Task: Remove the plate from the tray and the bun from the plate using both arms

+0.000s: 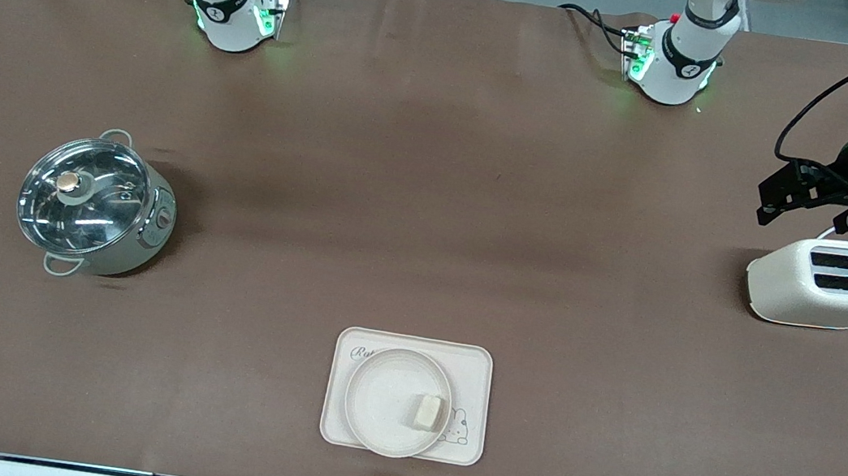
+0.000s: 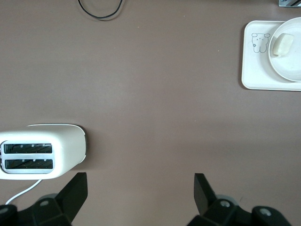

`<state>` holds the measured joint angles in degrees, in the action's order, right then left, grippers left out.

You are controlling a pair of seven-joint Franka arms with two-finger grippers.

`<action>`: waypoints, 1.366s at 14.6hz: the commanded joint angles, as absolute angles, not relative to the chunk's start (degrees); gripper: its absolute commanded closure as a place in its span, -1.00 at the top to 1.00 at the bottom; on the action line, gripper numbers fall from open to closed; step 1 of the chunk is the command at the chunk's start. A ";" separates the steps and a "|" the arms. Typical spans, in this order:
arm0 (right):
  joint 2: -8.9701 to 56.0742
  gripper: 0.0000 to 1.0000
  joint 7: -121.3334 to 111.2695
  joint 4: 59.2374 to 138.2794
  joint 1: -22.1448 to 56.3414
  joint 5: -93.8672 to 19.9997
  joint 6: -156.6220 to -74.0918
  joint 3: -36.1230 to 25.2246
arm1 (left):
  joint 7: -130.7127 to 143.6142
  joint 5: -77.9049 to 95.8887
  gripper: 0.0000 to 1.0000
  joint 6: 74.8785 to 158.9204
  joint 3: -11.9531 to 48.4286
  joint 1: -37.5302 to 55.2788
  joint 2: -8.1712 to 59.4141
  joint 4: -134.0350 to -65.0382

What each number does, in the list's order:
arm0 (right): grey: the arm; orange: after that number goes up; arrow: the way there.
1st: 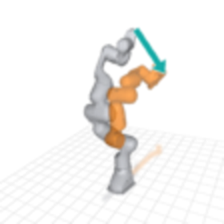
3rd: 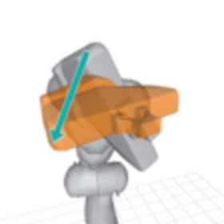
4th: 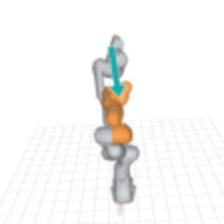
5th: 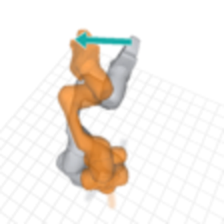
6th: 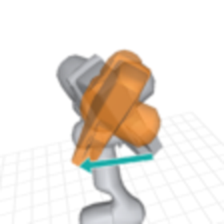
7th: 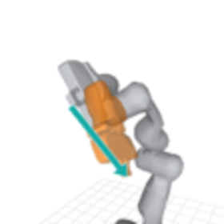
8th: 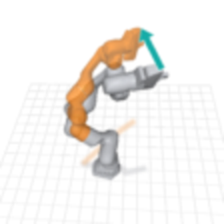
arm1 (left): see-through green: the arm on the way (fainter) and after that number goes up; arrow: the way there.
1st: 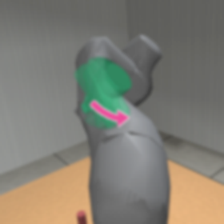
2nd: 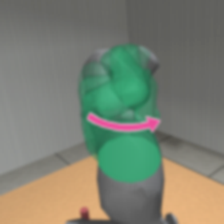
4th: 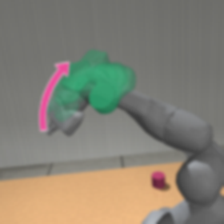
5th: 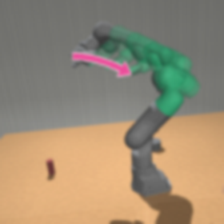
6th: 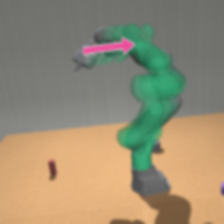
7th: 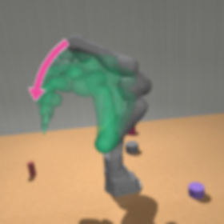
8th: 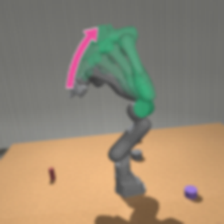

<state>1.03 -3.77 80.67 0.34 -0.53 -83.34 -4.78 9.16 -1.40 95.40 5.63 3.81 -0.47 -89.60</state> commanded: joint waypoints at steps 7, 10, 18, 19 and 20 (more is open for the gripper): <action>0.17 1.00 -3.60 81.30 3.23 -0.09 -84.02 -4.75 | 8.17 -1.40 1.00 94.31 5.54 3.25 -0.09 -88.42; 4.29 1.00 5.15 81.47 9.83 -0.96 -90.14 -4.75 | 1.88 3.83 1.00 94.31 5.45 2.81 1.31 -87.98; 22.56 1.00 17.29 81.04 13.70 -18.88 -107.12 -4.75 | 9.98 4.75 1.00 102.28 6.33 4.64 13.50 -88.15; 25.63 1.00 19.58 79.82 14.76 -20.11 -108.70 -4.75 | 13.15 4.57 1.00 104.83 6.42 6.92 16.06 -87.98; 29.49 1.00 21.95 76.93 16.68 -20.47 -111.24 -4.75 | 16.58 3.18 1.00 106.59 6.15 9.64 18.78 -87.89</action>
